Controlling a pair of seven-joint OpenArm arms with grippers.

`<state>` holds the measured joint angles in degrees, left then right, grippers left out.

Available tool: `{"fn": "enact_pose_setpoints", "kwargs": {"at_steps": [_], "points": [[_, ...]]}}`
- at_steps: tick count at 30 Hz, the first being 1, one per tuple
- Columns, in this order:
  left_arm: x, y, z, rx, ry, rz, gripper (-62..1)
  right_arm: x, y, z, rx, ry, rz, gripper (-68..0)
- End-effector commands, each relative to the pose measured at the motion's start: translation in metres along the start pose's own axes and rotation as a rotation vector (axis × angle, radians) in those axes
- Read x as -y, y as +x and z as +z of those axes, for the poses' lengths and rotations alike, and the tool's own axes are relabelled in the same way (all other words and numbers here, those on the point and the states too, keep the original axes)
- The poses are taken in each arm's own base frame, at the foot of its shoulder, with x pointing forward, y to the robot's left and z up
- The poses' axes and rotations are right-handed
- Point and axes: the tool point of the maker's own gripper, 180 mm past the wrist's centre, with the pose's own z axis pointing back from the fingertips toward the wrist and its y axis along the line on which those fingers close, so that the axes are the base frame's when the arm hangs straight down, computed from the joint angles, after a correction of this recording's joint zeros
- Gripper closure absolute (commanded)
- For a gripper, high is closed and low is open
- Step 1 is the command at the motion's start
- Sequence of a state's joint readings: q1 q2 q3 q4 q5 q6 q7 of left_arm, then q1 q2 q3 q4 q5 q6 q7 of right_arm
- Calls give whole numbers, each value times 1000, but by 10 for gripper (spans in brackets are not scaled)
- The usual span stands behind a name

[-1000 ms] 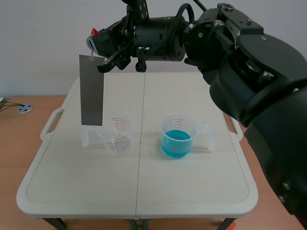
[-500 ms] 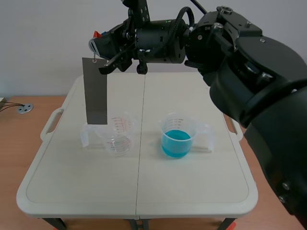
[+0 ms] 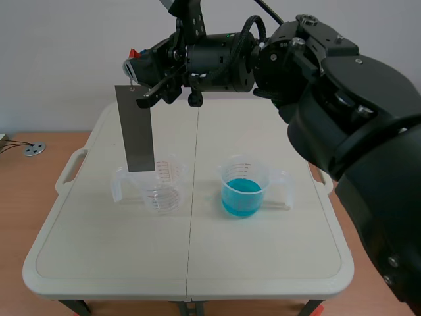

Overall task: Hold the metal plate by the orange handle, dip it into the blue solution, take it out and point at it, then put the plate back in the beaker on the left.
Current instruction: 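Put the plate into the left beaker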

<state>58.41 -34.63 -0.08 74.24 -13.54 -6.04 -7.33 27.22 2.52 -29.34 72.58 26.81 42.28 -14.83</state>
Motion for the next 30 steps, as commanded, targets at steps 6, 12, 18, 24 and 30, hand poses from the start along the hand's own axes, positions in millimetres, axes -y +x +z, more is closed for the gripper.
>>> {"fn": "enact_pose_setpoints", "kwargs": {"at_steps": [6,12,18,24,30], "points": [[1,1,1,5,-4,-1,-27,-3,10,0,46,8,-1,-15],[1,1,1,5,-4,-1,-27,-3,-3,0,22,5,-28,-15],[1,1,1,5,-4,-1,-27,1,-18,0,9,-3,-71,-15],[1,1,1,5,-4,0,-27,4,-29,0,-1,-11,-104,-15],[1,1,1,5,-4,-1,-27,7,-42,1,-7,-21,-144,-15]]}}
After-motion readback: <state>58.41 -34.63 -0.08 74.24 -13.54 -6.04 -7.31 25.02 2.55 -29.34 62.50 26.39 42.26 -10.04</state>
